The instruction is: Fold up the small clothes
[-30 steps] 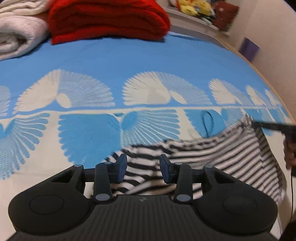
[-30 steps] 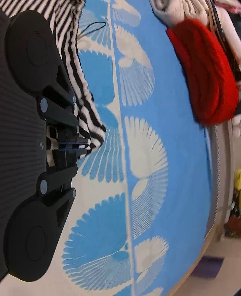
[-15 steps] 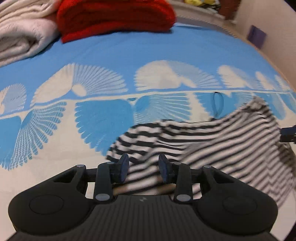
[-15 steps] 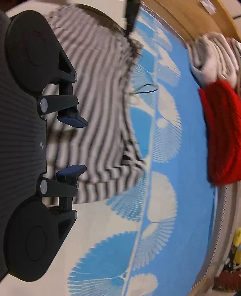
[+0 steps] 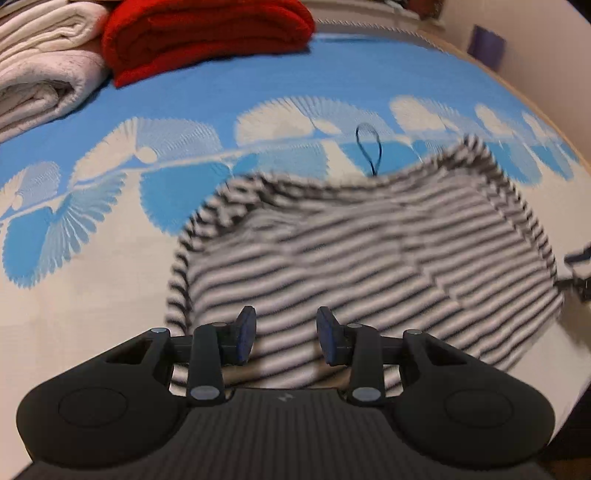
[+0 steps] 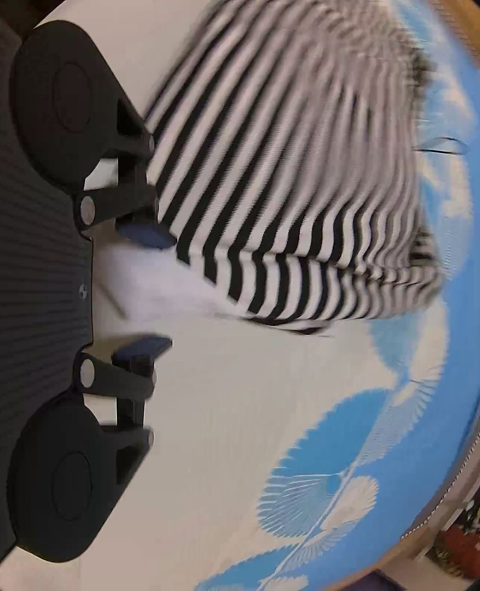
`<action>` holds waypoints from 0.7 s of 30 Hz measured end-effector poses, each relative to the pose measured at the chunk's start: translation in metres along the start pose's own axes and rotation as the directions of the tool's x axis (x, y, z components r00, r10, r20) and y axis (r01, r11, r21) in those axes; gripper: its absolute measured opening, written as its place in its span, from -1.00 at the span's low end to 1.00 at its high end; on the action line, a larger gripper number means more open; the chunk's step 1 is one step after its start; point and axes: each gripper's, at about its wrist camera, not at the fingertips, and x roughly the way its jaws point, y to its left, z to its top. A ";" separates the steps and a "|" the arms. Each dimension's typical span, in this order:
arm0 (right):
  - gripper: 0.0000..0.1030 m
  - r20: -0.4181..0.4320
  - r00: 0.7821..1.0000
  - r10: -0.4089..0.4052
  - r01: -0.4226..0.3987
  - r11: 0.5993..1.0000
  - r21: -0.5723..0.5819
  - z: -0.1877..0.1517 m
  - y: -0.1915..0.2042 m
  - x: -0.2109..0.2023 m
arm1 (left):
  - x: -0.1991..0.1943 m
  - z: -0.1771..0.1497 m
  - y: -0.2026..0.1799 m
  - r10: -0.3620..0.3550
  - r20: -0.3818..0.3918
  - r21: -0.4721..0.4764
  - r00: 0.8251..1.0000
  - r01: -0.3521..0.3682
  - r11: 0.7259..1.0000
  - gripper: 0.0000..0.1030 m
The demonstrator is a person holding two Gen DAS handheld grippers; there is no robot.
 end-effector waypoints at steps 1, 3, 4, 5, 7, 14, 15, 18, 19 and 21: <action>0.13 0.006 1.000 -0.004 0.004 1.000 -0.007 -0.005 0.003 -0.002 | 0.004 -0.008 -0.005 0.004 -0.023 0.015 1.000 -0.003 1.000 -0.22; 0.14 0.027 0.999 -0.021 0.021 1.000 0.013 -0.009 0.005 -0.008 | 0.016 -0.022 -0.010 0.009 -0.078 0.038 0.997 -0.006 0.999 -0.22; 0.12 0.031 0.999 -0.030 0.029 0.999 0.029 -0.010 0.005 -0.012 | 0.024 -0.030 -0.011 0.015 -0.108 0.047 0.994 -0.010 0.999 -0.22; 0.12 0.040 0.998 -0.045 0.043 0.998 0.038 -0.011 0.007 -0.016 | 0.032 -0.038 -0.011 0.027 -0.140 0.054 0.990 -0.019 0.998 -0.20; 0.12 0.080 0.993 -0.087 0.085 0.996 0.036 -0.012 0.015 -0.027 | 0.039 -0.051 -0.010 0.073 -0.184 0.062 0.980 -0.062 0.996 -0.18; 0.14 0.400 0.905 -0.147 0.115 0.988 0.103 -0.005 0.044 -0.100 | -0.056 -0.038 -0.015 0.101 0.051 0.067 0.994 -0.104 0.992 -0.08; 0.14 0.455 0.878 -0.149 0.106 0.987 0.118 -0.003 0.047 -0.111 | -0.071 -0.040 -0.015 0.103 0.095 0.063 0.990 -0.109 0.992 0.04; 0.25 0.600 0.782 -0.170 0.075 0.981 0.181 -0.008 0.064 -0.142 | -0.108 -0.055 -0.015 0.104 0.211 0.043 0.972 -0.116 0.992 0.38; 0.27 0.633 0.755 -0.172 0.054 0.978 0.201 -0.011 0.069 -0.150 | -0.116 -0.065 -0.014 0.106 0.245 0.029 0.964 -0.116 0.993 0.44; 0.27 0.664 0.727 -0.176 0.011 0.970 0.245 -0.017 0.077 -0.157 | -0.124 -0.080 -0.016 0.109 0.288 -0.003 0.951 -0.113 0.994 0.57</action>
